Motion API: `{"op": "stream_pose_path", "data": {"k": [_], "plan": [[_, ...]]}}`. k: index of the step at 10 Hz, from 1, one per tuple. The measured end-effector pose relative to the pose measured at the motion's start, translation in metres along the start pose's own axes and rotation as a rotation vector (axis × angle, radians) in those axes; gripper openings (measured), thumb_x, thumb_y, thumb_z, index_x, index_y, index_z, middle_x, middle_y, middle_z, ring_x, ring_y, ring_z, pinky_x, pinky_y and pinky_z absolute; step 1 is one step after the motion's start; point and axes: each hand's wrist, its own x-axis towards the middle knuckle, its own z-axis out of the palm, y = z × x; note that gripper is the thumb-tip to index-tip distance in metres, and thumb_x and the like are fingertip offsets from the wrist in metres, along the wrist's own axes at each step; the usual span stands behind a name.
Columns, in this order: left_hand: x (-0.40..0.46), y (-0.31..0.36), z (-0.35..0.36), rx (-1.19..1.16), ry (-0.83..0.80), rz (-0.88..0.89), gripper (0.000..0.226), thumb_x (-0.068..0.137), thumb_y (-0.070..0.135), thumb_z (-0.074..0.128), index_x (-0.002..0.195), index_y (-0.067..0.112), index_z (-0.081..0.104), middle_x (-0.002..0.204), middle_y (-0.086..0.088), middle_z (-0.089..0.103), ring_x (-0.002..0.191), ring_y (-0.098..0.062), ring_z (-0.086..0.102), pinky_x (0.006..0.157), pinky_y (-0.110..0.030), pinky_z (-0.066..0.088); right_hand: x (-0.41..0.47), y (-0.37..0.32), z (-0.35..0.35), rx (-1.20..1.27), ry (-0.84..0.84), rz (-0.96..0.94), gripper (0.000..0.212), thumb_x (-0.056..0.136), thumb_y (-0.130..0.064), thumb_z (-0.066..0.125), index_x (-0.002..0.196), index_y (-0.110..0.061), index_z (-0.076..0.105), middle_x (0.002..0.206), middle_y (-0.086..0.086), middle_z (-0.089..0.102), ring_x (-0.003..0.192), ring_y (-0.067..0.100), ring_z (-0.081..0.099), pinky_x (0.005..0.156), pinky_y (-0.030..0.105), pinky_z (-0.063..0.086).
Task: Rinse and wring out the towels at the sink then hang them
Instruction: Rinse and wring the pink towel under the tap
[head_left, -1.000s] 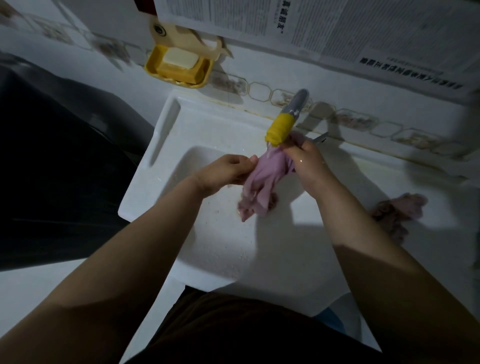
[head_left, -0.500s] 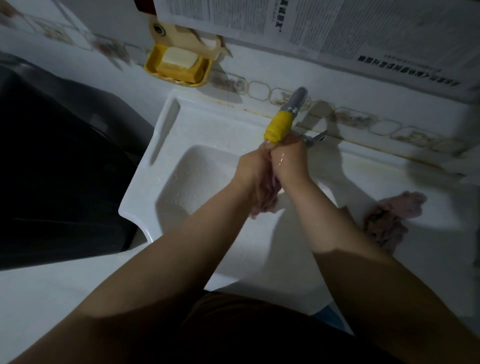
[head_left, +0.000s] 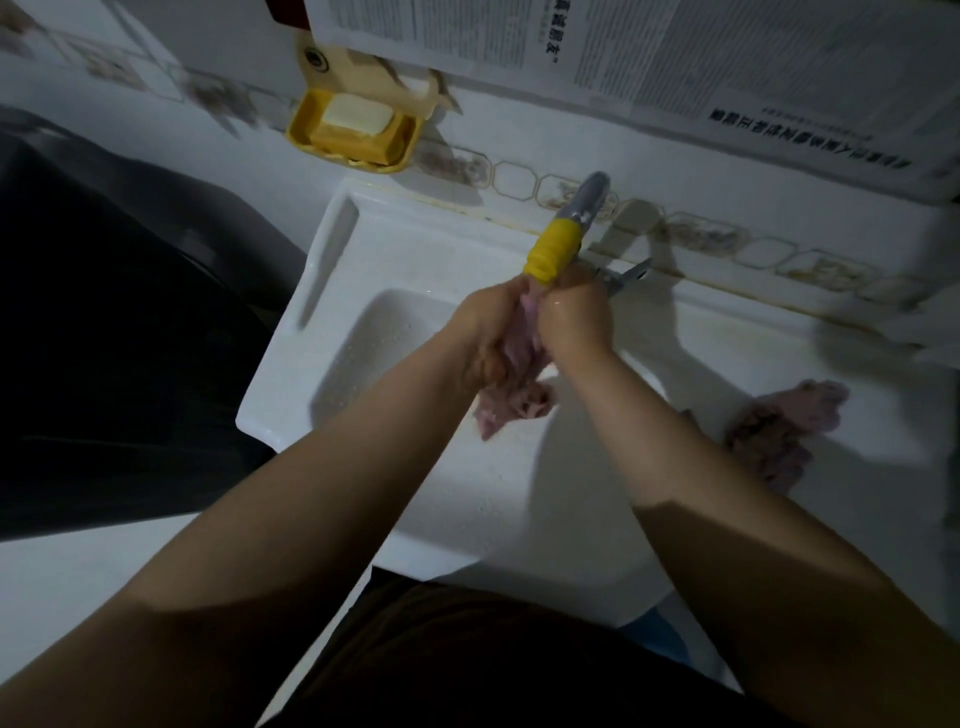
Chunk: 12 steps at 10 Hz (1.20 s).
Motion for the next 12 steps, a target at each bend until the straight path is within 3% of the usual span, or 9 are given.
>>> {"op": "stream_pose_path", "data": {"k": [1, 2, 3, 5, 7, 9, 10, 11, 12], "plan": [[-0.002, 0.007, -0.013, 0.138, -0.012, 0.006, 0.026, 0.094, 0.03, 0.055, 0.083, 0.007, 0.063, 0.086, -0.015, 0.07, 0.074, -0.024, 0.067, 0.073, -0.032, 0.056, 0.02, 0.013, -0.024, 0.226, -0.146, 0.148, 0.035, 0.1, -0.031, 0.038, 0.113, -0.006, 0.059, 0.109, 0.01, 0.058, 0.096, 0.023, 0.053, 0.08, 0.025, 0.041], [-0.003, 0.018, -0.028, 0.169, -0.051, 0.087, 0.035, 0.098, 0.035, 0.051, 0.094, 0.003, 0.065, 0.099, -0.018, 0.069, 0.09, -0.028, 0.066, 0.085, -0.036, 0.053, 0.02, 0.031, -0.024, 0.177, -0.436, 0.105, 0.028, 0.095, -0.048, 0.045, 0.088, -0.024, 0.059, 0.106, 0.002, 0.058, 0.097, 0.018, 0.054, 0.09, 0.033, 0.045], [-0.004, 0.022, -0.036, 0.352, -0.141, 0.151, 0.027, 0.1, 0.03, 0.048, 0.097, 0.007, 0.061, 0.09, -0.016, 0.061, 0.08, -0.026, 0.056, 0.072, -0.034, 0.047, 0.015, 0.038, -0.028, 0.132, -0.544, 0.016, 0.031, 0.084, -0.046, 0.066, 0.073, -0.017, 0.064, 0.075, -0.003, 0.072, 0.073, 0.014, 0.067, 0.074, 0.031, 0.052], [-0.003, 0.01, -0.042, 0.701, -0.214, 0.191, 0.056, 0.099, 0.05, 0.037, 0.116, 0.001, 0.059, 0.098, -0.014, 0.062, 0.084, -0.022, 0.055, 0.076, -0.034, 0.046, 0.016, 0.044, -0.032, 0.404, -0.375, -0.048, 0.016, 0.095, -0.023, 0.054, 0.083, -0.023, 0.064, 0.075, -0.01, 0.07, 0.074, 0.003, 0.064, 0.072, 0.021, 0.049], [0.002, -0.019, -0.051, 0.37, -0.196, 0.317, 0.047, 0.099, 0.032, 0.047, 0.104, -0.014, 0.055, 0.095, -0.018, 0.056, 0.089, -0.025, 0.053, 0.087, -0.037, 0.049, 0.015, 0.044, -0.038, 0.542, -0.249, 0.017, 0.013, 0.091, -0.021, 0.055, 0.086, -0.025, 0.067, 0.089, -0.005, 0.07, 0.091, 0.014, 0.064, 0.09, 0.035, 0.049], [-0.002, -0.018, -0.017, 0.142, 0.19, 0.243, 0.054, 0.098, 0.042, 0.048, 0.086, -0.01, 0.06, 0.066, -0.017, 0.062, 0.061, -0.023, 0.059, 0.055, -0.03, 0.052, -0.018, 0.019, -0.007, 0.44, -0.151, -0.016, 0.029, 0.089, -0.035, 0.059, 0.065, -0.018, 0.058, 0.056, -0.009, 0.061, 0.058, 0.001, 0.058, 0.058, 0.015, 0.044], [-0.005, -0.017, 0.007, -0.048, 0.149, 0.144, 0.035, 0.101, 0.022, 0.045, 0.075, 0.001, 0.056, 0.062, -0.013, 0.06, 0.047, -0.007, 0.059, 0.045, -0.016, 0.045, -0.018, 0.01, 0.004, 0.247, -0.029, -0.07, 0.04, 0.095, -0.036, 0.051, 0.06, -0.017, 0.054, 0.058, -0.003, 0.059, 0.069, 0.017, 0.062, 0.061, 0.023, 0.041], [-0.005, -0.018, 0.016, -0.165, 0.188, 0.107, 0.031, 0.098, 0.02, 0.051, 0.072, 0.004, 0.058, 0.061, -0.011, 0.058, 0.051, -0.013, 0.06, 0.045, -0.02, 0.047, -0.003, 0.007, 0.003, 0.194, 0.076, -0.055, 0.025, 0.094, -0.022, 0.052, 0.077, -0.007, 0.064, 0.082, 0.021, 0.067, 0.085, 0.034, 0.064, 0.072, 0.034, 0.047], [0.003, -0.018, 0.009, -0.194, 0.16, 0.095, 0.034, 0.103, 0.021, 0.04, 0.073, 0.009, 0.052, 0.068, -0.008, 0.052, 0.072, -0.02, 0.055, 0.064, -0.022, 0.047, -0.016, 0.007, 0.012, 0.128, 0.022, -0.135, 0.038, 0.096, -0.037, 0.045, 0.076, -0.01, 0.061, 0.077, 0.015, 0.066, 0.076, 0.03, 0.063, 0.07, 0.036, 0.05]]}}
